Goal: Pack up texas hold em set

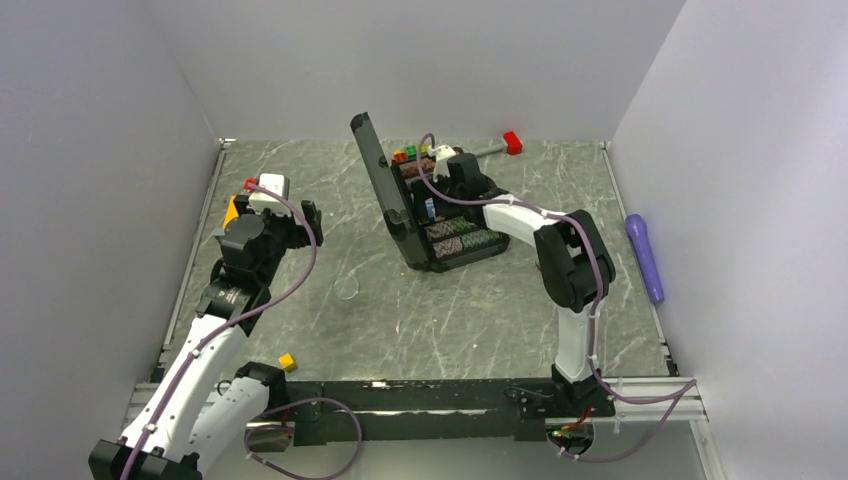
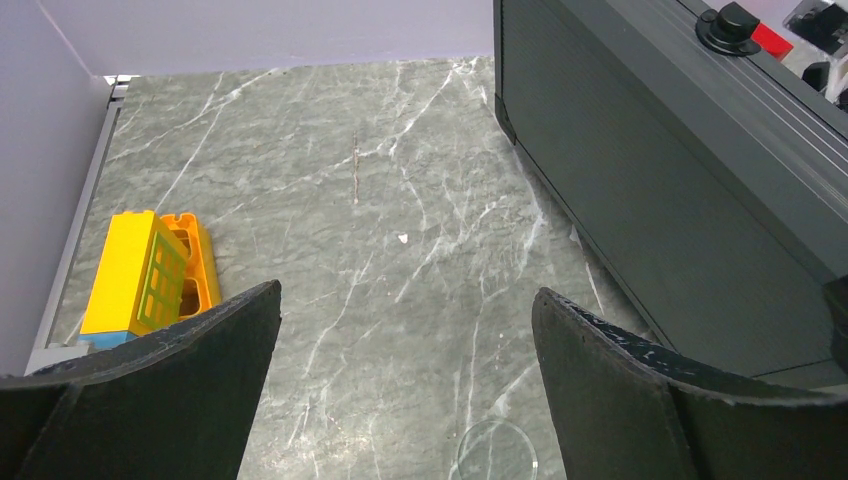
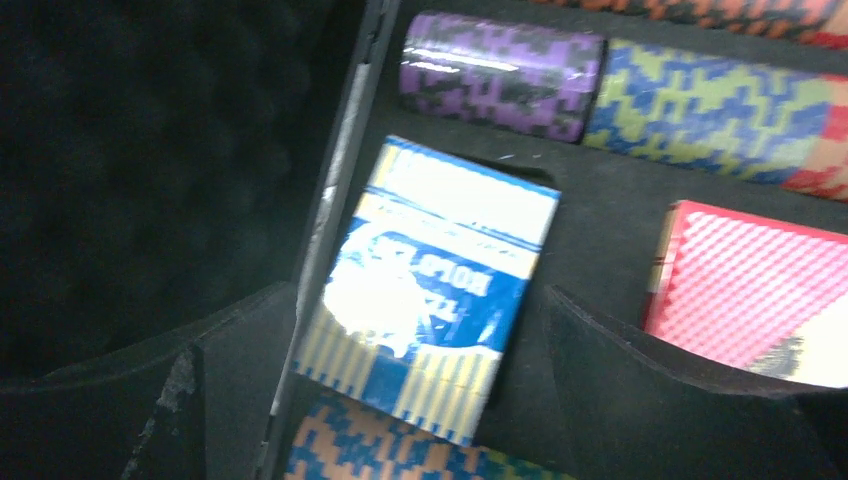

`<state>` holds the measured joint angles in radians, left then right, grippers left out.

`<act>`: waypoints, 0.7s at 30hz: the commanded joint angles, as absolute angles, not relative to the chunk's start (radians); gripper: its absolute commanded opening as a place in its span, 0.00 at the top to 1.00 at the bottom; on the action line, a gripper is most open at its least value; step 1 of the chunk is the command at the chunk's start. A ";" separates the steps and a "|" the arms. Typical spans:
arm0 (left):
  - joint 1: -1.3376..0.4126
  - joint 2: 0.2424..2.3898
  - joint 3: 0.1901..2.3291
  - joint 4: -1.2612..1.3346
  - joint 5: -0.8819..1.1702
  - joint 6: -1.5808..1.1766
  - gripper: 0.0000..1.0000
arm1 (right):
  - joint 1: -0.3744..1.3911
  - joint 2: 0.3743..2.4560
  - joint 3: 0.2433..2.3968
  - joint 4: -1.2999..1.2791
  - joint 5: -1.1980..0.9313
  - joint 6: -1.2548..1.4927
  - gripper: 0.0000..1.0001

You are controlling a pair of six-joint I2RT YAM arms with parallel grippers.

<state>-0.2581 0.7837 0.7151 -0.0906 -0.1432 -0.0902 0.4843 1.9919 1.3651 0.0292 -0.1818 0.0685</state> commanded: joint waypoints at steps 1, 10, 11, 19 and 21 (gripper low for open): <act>-0.255 0.790 0.755 -0.068 -0.128 -0.084 0.01 | 0.524 1.947 1.387 -0.018 -0.171 0.114 0.04; -0.254 0.789 0.754 -0.070 -0.132 -0.083 0.01 | 0.551 2.012 1.432 -0.088 -0.004 0.114 0.06; -0.254 0.788 0.754 -0.069 -0.132 -0.083 0.01 | 0.551 2.012 1.429 -0.088 0.019 0.112 0.07; -0.255 0.788 0.754 -0.071 -0.135 -0.083 0.01 | 0.549 2.021 1.418 -0.095 0.111 0.116 0.30; -0.254 0.787 0.754 -0.071 -0.135 -0.083 0.01 | 0.549 2.019 1.413 -0.087 0.135 0.114 0.36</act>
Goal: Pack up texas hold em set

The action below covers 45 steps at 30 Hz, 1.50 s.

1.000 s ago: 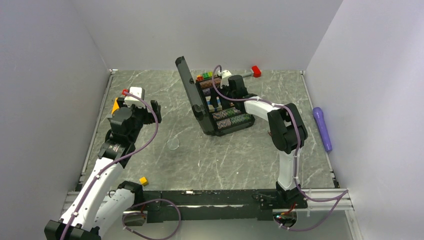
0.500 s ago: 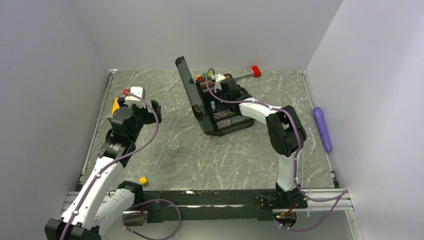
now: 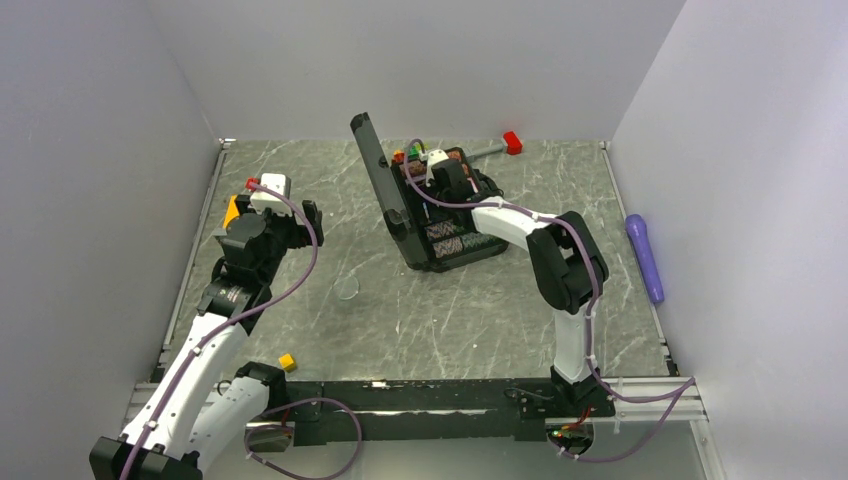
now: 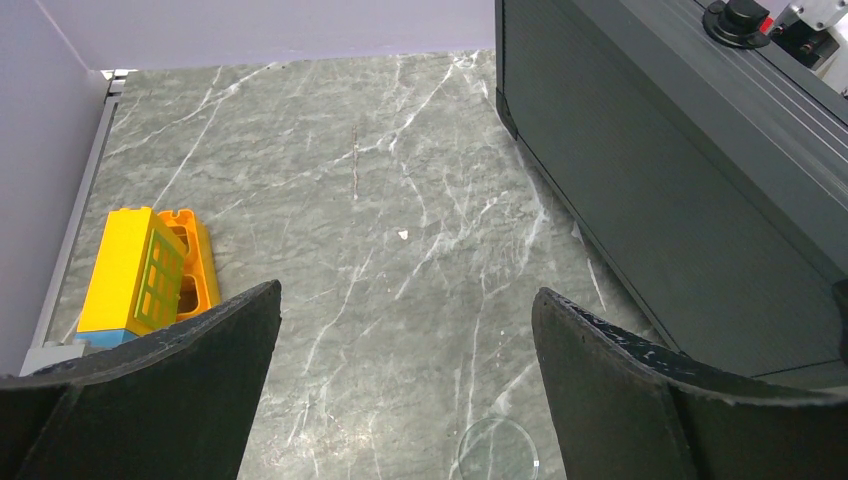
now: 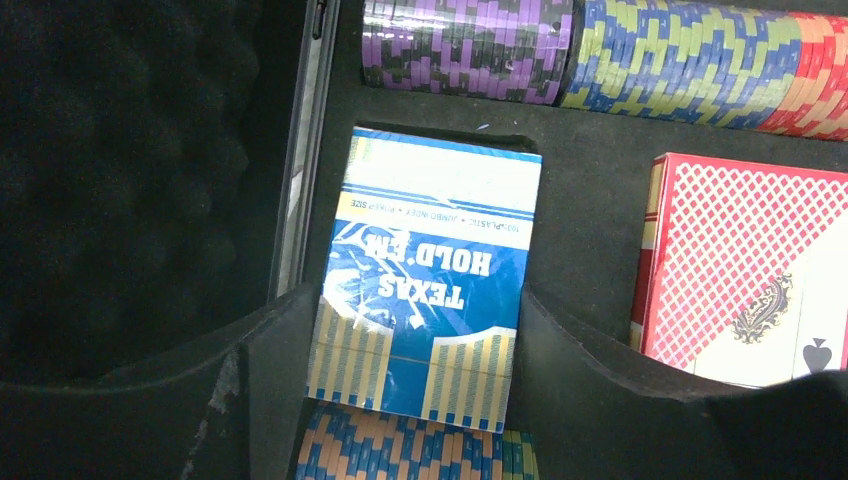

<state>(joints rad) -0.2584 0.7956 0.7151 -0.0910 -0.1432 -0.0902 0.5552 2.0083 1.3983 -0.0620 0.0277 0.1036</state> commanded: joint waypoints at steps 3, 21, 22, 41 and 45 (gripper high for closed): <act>-0.254 0.788 0.755 -0.069 -0.131 -0.083 0.01 | 0.548 2.023 1.412 -0.066 0.155 0.108 0.45; -0.255 0.789 0.754 -0.069 -0.138 -0.080 0.01 | 0.545 2.123 1.365 0.105 0.196 0.151 0.49; -0.255 0.789 0.755 -0.070 -0.137 -0.081 0.01 | 0.543 2.129 1.363 0.106 0.200 0.151 0.48; -0.254 0.783 0.755 -0.072 -0.138 -0.080 0.01 | 0.479 1.971 1.416 0.026 -0.063 0.146 0.06; -0.255 0.782 0.755 -0.072 -0.137 -0.081 0.01 | 0.472 1.936 1.412 0.018 -0.057 0.160 0.04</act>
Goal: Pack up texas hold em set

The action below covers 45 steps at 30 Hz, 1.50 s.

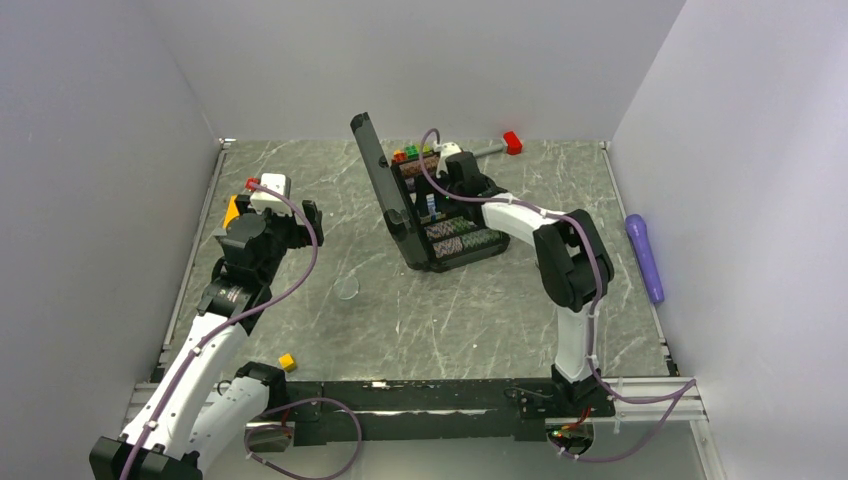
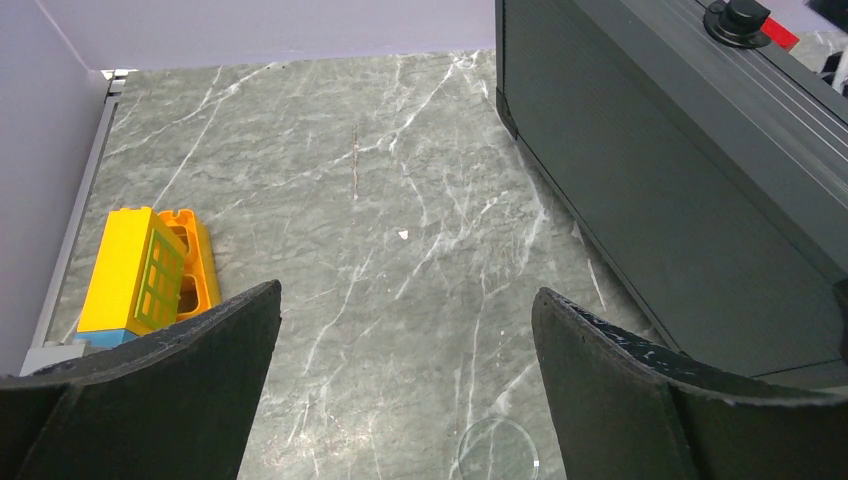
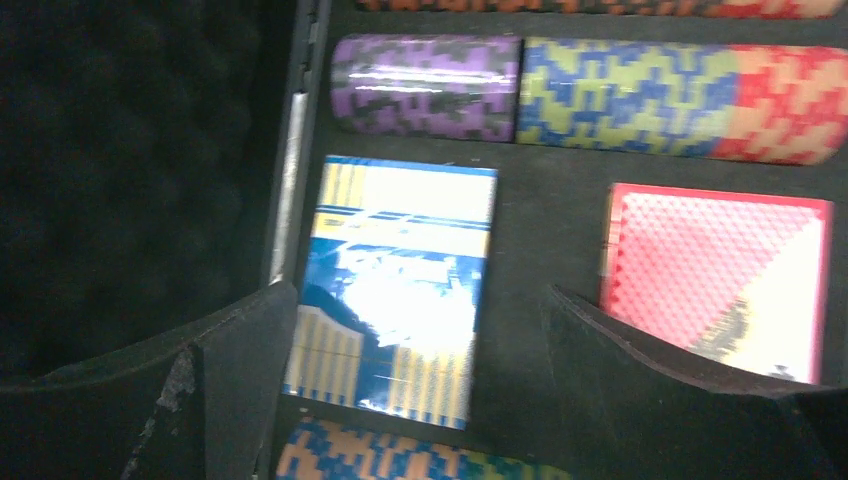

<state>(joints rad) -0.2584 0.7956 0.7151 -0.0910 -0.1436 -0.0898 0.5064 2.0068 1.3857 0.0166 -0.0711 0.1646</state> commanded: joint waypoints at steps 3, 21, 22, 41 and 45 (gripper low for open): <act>-0.255 0.779 0.755 -0.072 -0.137 -0.081 0.01 | 0.469 1.915 1.409 0.005 -0.015 0.163 0.04; -0.255 0.788 0.753 -0.069 -0.129 -0.086 0.01 | 0.472 1.888 1.274 0.027 -0.099 0.216 0.55; -0.255 0.790 0.755 -0.070 -0.130 -0.087 0.01 | 0.472 1.897 1.273 0.026 -0.104 0.222 0.56; -0.254 0.788 0.755 -0.071 -0.131 -0.086 0.01 | 0.472 2.001 1.344 -0.093 0.038 0.221 0.55; -0.255 0.786 0.755 -0.072 -0.133 -0.084 0.01 | 0.472 1.974 1.356 -0.113 0.032 0.212 0.46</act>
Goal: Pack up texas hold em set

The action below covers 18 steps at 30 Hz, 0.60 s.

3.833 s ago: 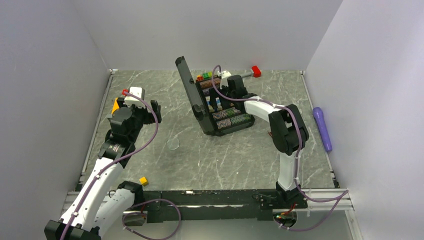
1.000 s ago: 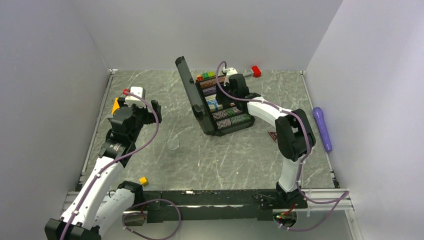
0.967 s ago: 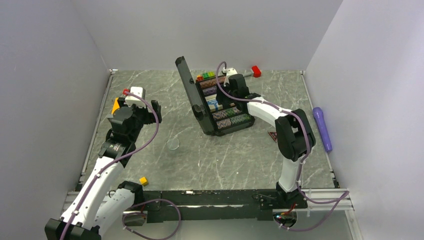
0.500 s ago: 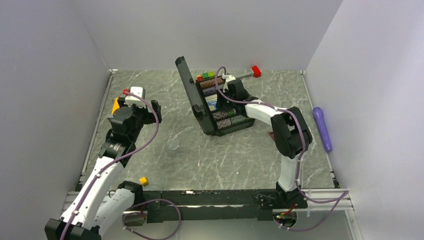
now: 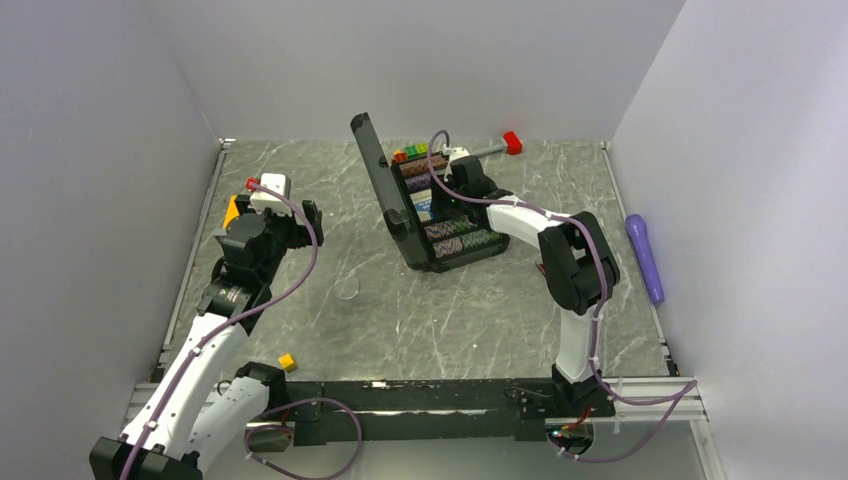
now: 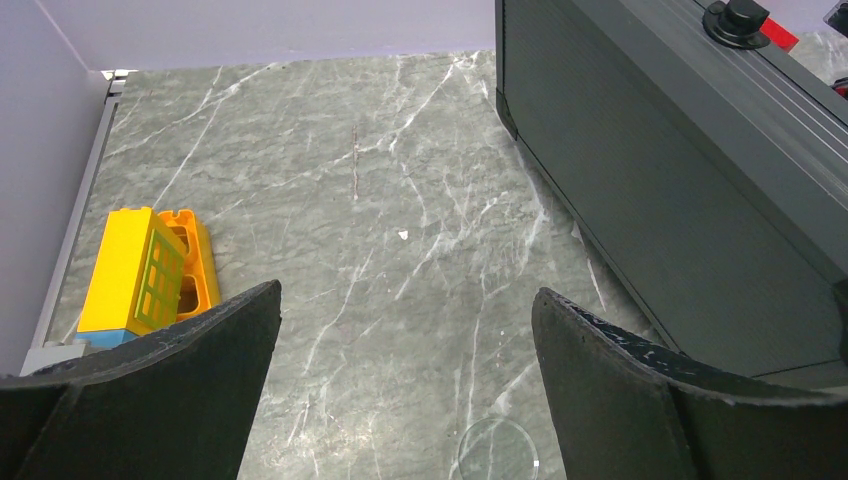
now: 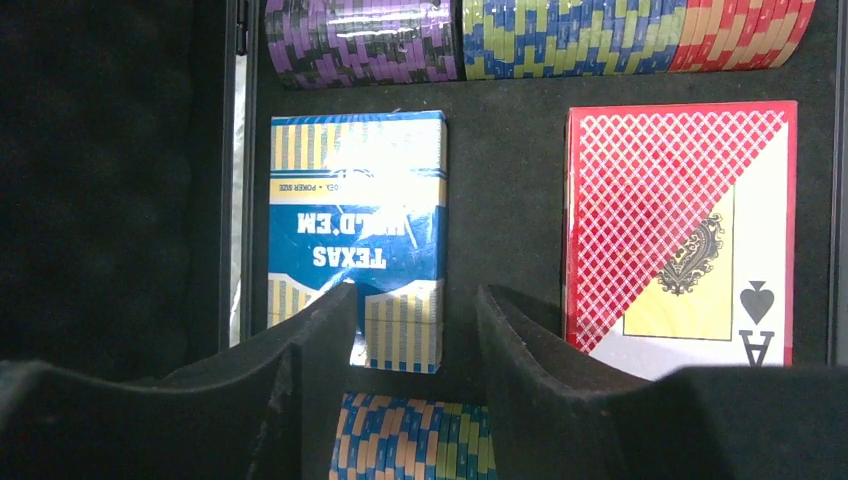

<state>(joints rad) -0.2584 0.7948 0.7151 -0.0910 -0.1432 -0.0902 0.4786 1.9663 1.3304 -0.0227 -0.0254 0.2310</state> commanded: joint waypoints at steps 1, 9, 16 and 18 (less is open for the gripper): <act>-0.254 0.784 0.755 -0.071 -0.134 -0.084 0.01 | 0.472 1.960 1.357 -0.113 0.020 0.211 0.44; -0.254 0.769 0.756 -0.080 -0.137 -0.087 0.01 | 0.462 1.813 1.399 -0.181 -0.092 0.201 0.14; -0.254 0.752 0.758 -0.087 -0.133 -0.089 0.01 | 0.343 1.599 1.345 -0.297 -0.133 0.226 0.00; -0.254 0.752 0.761 -0.092 -0.136 -0.089 0.01 | 0.292 1.535 1.312 -0.353 -0.114 0.217 0.00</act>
